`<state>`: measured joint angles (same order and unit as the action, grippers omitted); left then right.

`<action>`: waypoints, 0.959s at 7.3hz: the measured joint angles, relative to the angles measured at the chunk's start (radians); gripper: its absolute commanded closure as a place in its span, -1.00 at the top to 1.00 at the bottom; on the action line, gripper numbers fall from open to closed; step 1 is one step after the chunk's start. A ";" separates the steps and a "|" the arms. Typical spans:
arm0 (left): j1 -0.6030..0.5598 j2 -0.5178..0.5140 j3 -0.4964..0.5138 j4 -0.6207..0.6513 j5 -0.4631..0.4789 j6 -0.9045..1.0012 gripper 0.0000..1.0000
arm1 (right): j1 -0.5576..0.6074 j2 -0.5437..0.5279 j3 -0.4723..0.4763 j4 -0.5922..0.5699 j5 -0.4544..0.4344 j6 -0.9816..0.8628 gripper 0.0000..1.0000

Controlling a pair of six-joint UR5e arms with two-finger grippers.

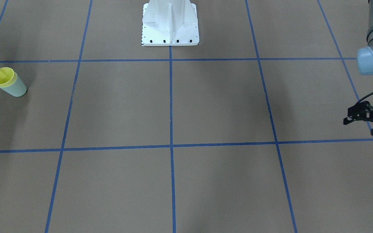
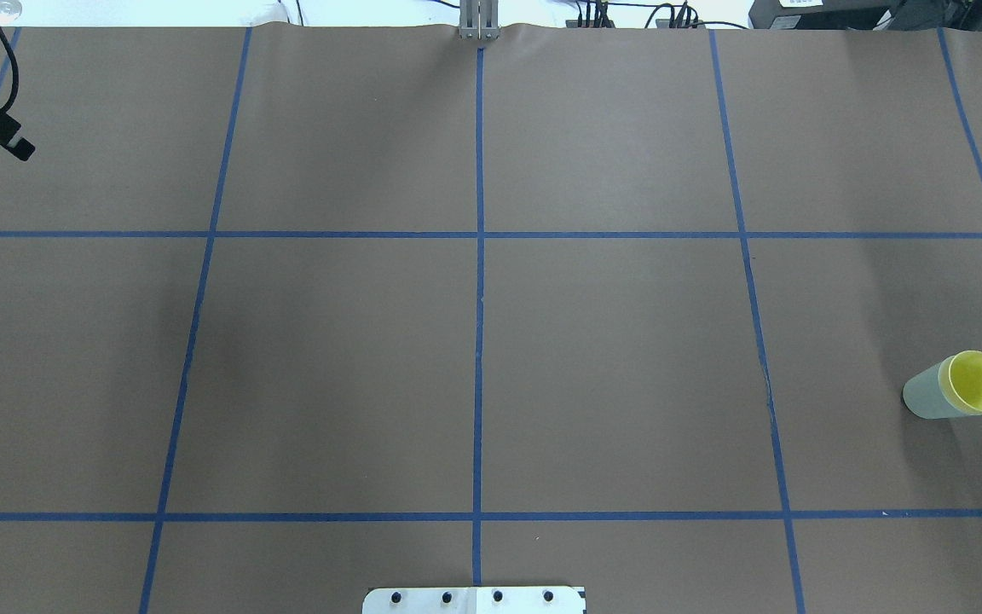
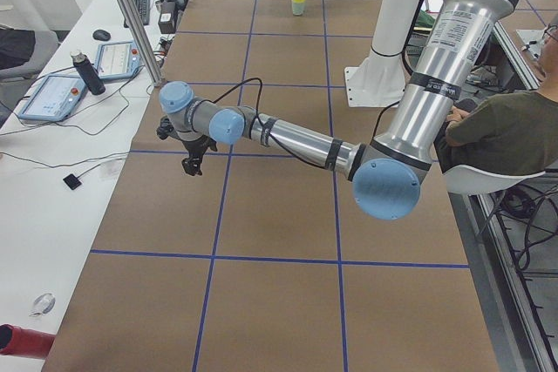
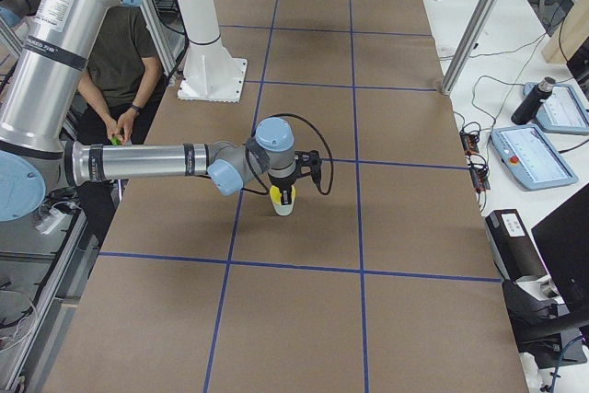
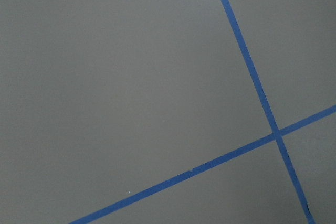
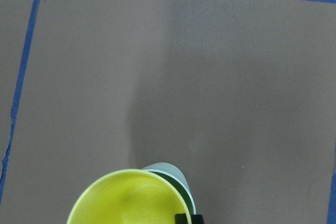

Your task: Transfer and stack yellow cup on green cup

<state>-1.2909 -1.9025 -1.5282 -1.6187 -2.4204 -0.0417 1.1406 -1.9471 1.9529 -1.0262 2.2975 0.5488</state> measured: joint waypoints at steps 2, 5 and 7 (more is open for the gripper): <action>-0.004 0.112 -0.131 0.001 0.069 -0.005 1.00 | 0.002 0.011 -0.005 -0.001 0.000 0.002 1.00; -0.066 0.295 -0.252 0.001 0.084 0.040 1.00 | 0.093 0.103 -0.022 -0.128 0.000 -0.007 1.00; -0.129 0.388 -0.269 -0.005 0.027 0.096 1.00 | 0.164 0.200 -0.032 -0.312 0.001 -0.054 1.00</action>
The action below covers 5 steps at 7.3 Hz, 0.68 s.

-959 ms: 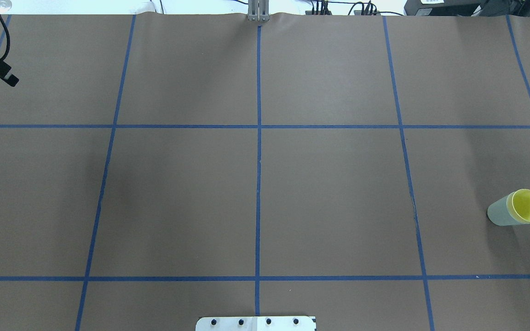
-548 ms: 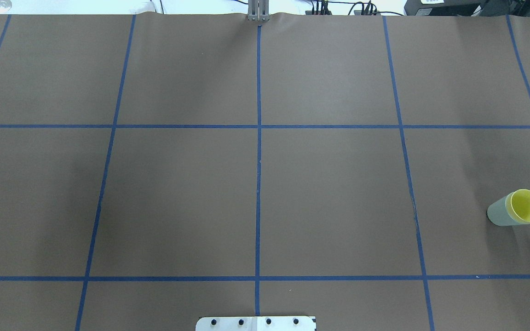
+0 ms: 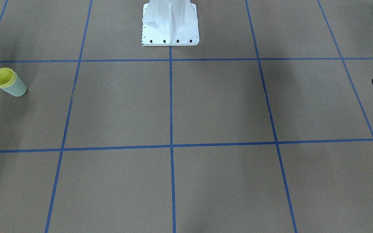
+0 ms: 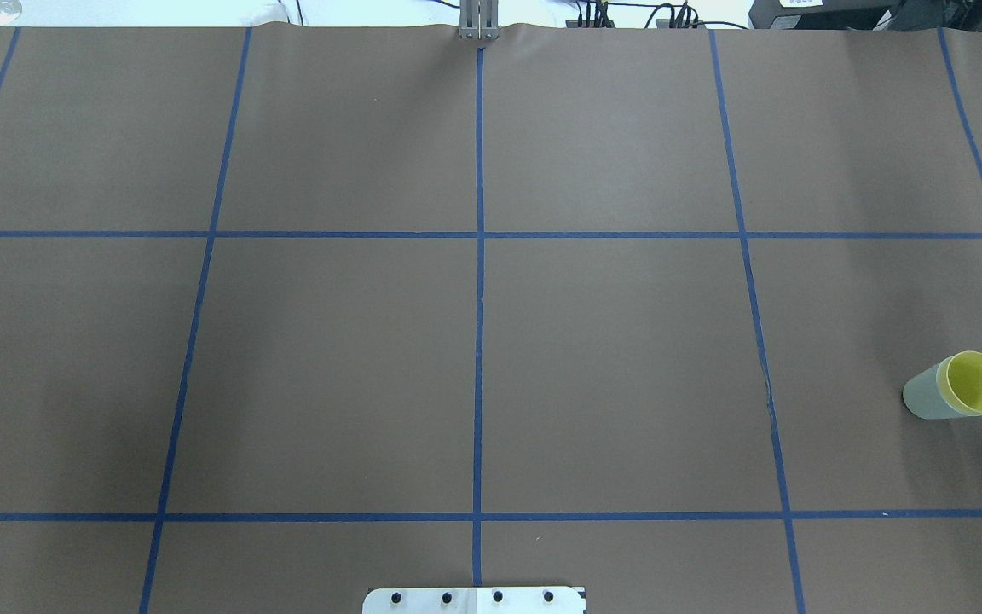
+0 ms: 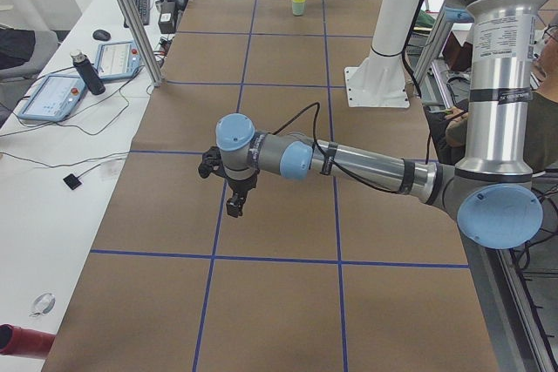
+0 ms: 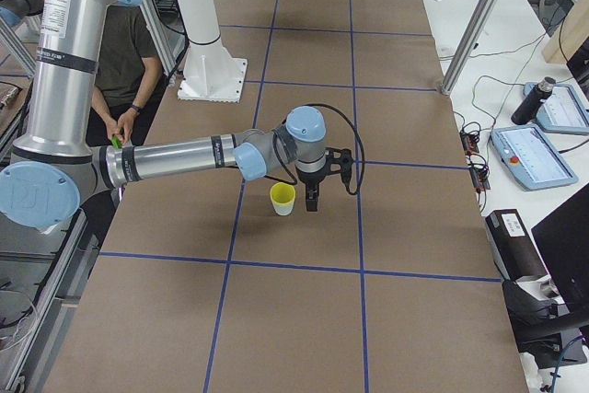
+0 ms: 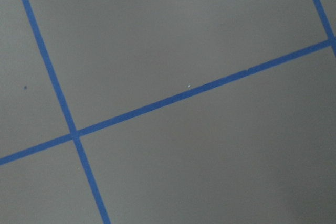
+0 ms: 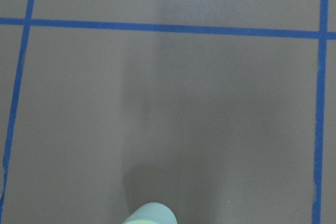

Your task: Transfer and stack yellow cup on green cup

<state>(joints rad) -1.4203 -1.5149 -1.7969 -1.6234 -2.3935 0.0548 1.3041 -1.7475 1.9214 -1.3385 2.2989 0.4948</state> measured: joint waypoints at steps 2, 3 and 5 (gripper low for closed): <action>-0.038 0.039 -0.014 -0.002 -0.030 0.030 1.00 | 0.052 0.041 -0.022 -0.085 0.002 -0.083 1.00; -0.045 0.048 -0.019 -0.001 -0.032 0.032 1.00 | 0.070 0.043 -0.026 -0.098 0.006 -0.098 1.00; -0.060 0.082 -0.028 0.004 -0.027 0.013 1.00 | 0.086 0.043 -0.041 -0.102 0.005 -0.106 1.00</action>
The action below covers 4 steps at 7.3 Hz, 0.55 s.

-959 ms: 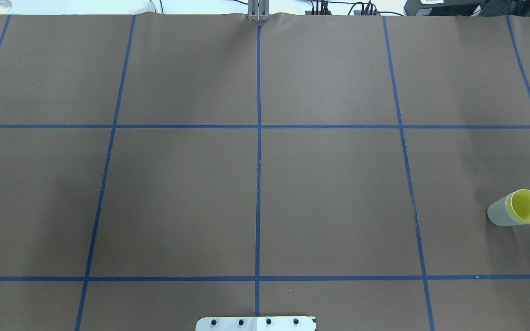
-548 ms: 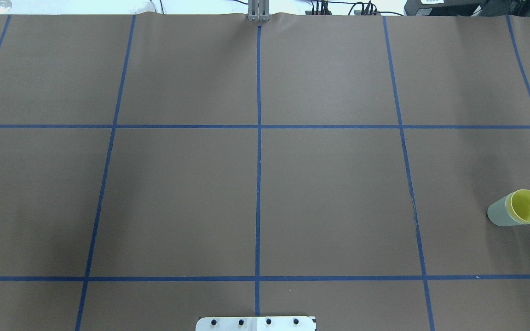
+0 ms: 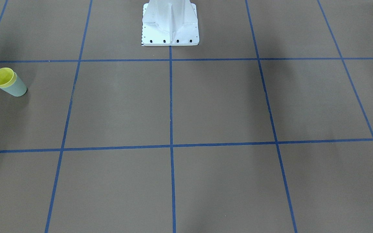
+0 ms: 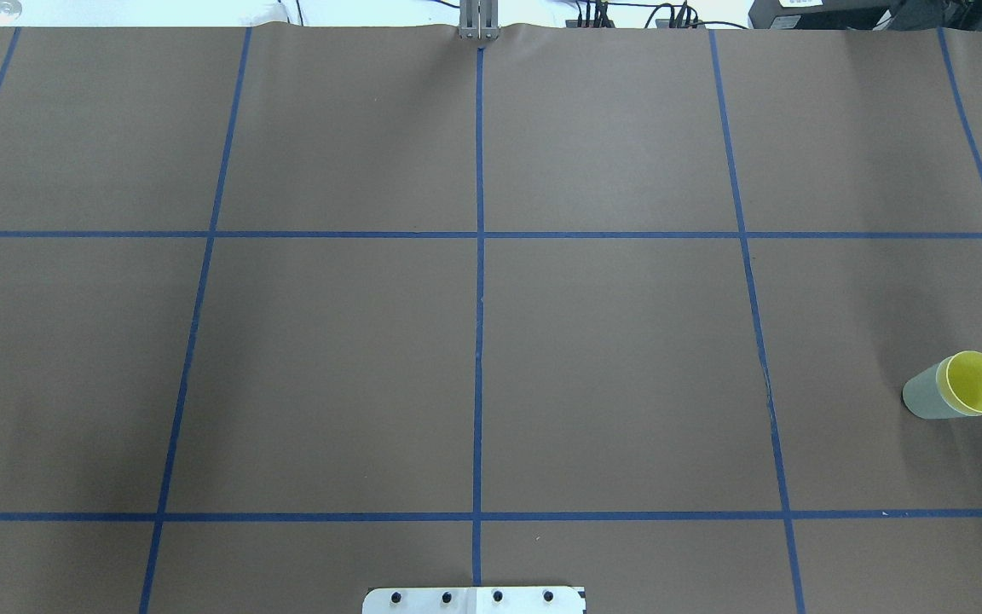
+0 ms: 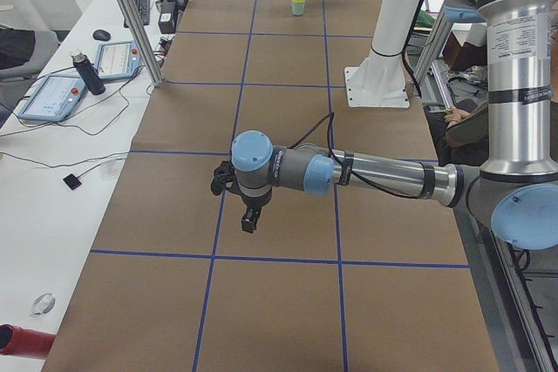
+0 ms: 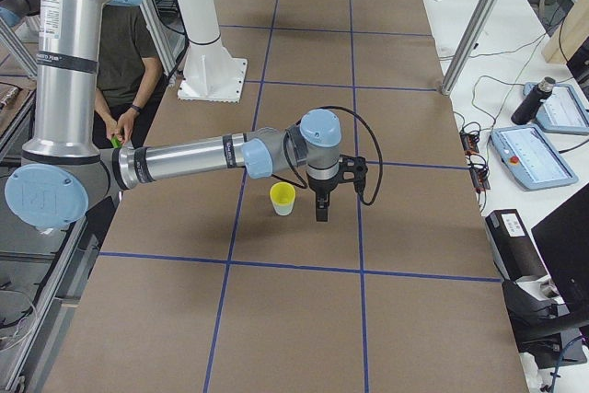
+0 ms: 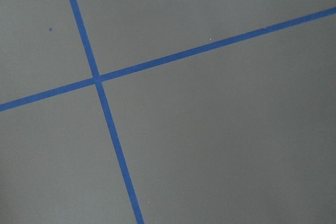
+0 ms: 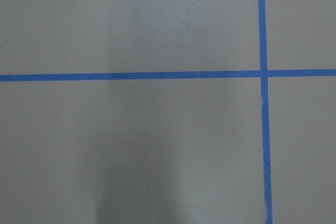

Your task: Transfer and stack yellow cup on green cup

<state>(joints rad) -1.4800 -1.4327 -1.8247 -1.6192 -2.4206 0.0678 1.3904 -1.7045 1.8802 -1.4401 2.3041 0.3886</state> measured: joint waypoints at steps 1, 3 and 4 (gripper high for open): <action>-0.004 0.000 -0.006 0.005 0.003 -0.031 1.00 | 0.002 0.002 -0.009 0.000 -0.002 -0.010 1.00; -0.003 -0.026 -0.008 0.038 0.029 -0.078 1.00 | 0.016 0.006 -0.028 -0.020 -0.002 -0.097 1.00; -0.002 -0.037 -0.008 0.051 0.055 -0.082 1.00 | 0.029 0.029 -0.042 -0.060 -0.010 -0.149 1.00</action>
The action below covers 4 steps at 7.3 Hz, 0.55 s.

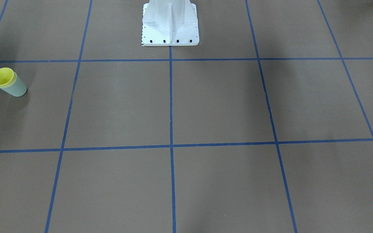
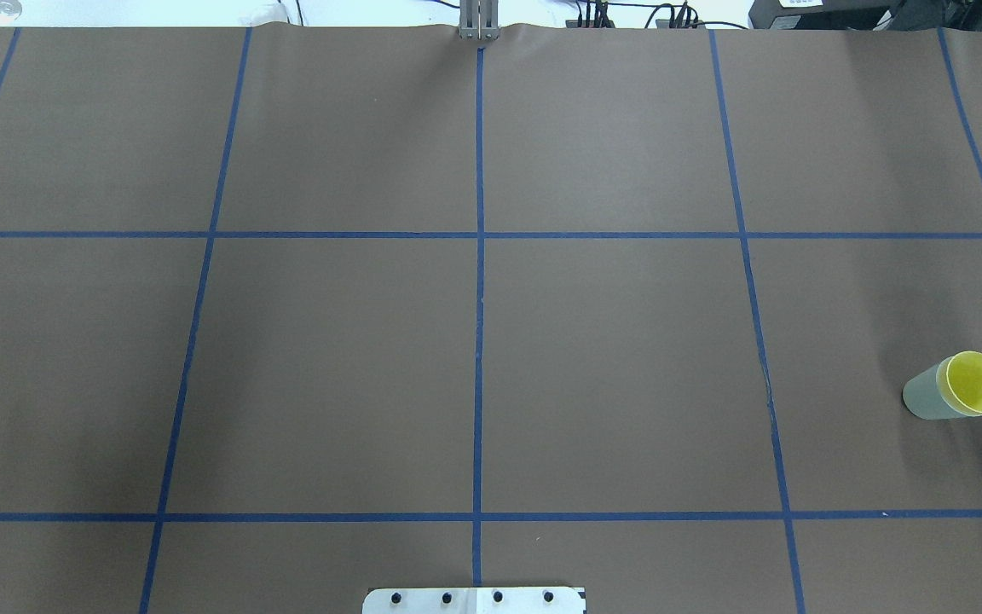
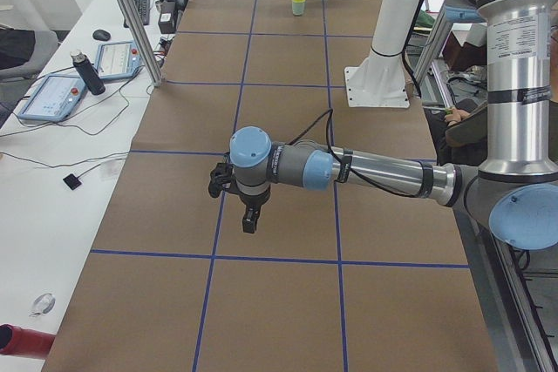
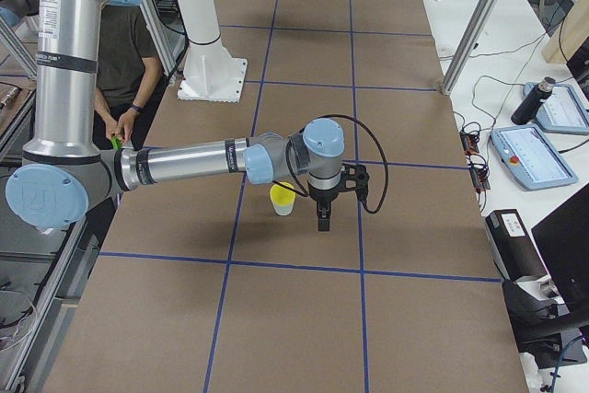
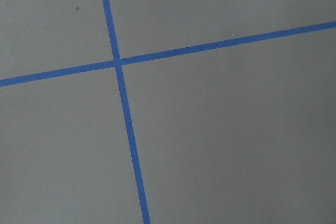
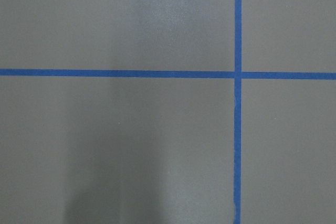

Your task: Transfer and stack yellow cup on green cup

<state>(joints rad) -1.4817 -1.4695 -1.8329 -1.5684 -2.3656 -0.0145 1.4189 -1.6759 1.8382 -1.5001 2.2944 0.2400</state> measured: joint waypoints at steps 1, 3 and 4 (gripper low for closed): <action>0.001 -0.007 0.000 0.005 0.025 0.002 1.00 | 0.014 0.047 -0.022 -0.051 -0.007 -0.033 1.00; 0.001 -0.016 -0.001 0.007 0.043 0.003 1.00 | 0.023 0.096 -0.061 -0.102 -0.011 -0.053 1.00; 0.001 -0.017 -0.004 0.006 0.043 0.003 1.00 | 0.024 0.106 -0.076 -0.105 -0.009 -0.052 1.00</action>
<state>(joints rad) -1.4803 -1.4865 -1.8370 -1.5622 -2.3229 -0.0116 1.4427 -1.5702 1.7622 -1.6050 2.2858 0.1879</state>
